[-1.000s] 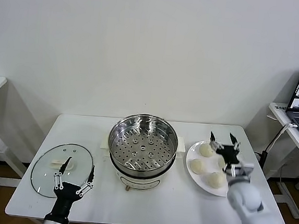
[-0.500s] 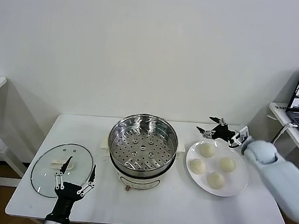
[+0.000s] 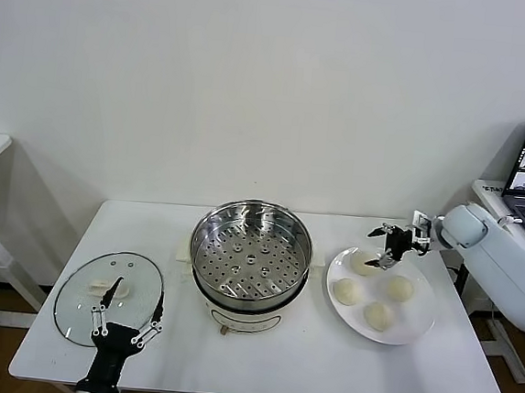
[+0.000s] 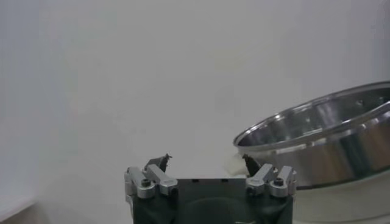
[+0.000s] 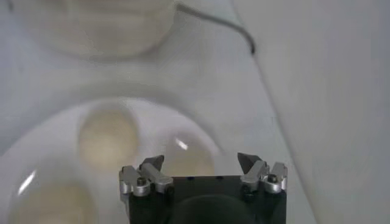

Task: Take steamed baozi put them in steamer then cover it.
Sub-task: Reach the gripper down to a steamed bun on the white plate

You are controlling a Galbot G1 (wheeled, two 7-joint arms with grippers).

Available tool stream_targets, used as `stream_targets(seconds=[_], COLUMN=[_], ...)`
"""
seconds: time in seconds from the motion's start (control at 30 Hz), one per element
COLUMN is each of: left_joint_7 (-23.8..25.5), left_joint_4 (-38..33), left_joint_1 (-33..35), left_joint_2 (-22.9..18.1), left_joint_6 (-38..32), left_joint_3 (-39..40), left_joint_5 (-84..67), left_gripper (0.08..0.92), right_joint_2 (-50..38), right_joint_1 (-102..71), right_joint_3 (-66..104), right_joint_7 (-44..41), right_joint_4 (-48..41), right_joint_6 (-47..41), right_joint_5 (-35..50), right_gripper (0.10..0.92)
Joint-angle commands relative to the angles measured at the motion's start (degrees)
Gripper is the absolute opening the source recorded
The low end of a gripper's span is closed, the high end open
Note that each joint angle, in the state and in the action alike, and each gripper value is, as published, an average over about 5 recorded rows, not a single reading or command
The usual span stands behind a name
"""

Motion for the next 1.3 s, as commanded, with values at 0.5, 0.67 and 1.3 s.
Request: stream_targets(seconds=[0.5,0.67,1.3], left_joint_7=[-0.1,-0.1,-0.1], left_joint_4=[0.1,0.2,-0.9], left_joint_1=[0.7,0.6,0.8], left_joint_2=[-0.2,-0.3,-0.3], left_joint_6=[-0.4,-0.5,-0.5], left_joint_3=[-0.3,-0.3,-0.3], left_joint_5=[0.0,0.0,0.0], left_gripper=[0.823,0.823,0.823], right_joint_2=[12.4,12.7,2.9], right_joint_1=[1.9,1.9,10.6], right_joint_3=[-1.6,-1.8,-10.2], right_joint_7=[-1.6,-1.4,-4.5], right_joint_4=[-14.4,-14.7,8.5], right_joint_6=[2.9,2.8,7.0], right_joint_5=[-13.1,-13.2,-3.9], right_gripper=[0.823,0.81,0.673])
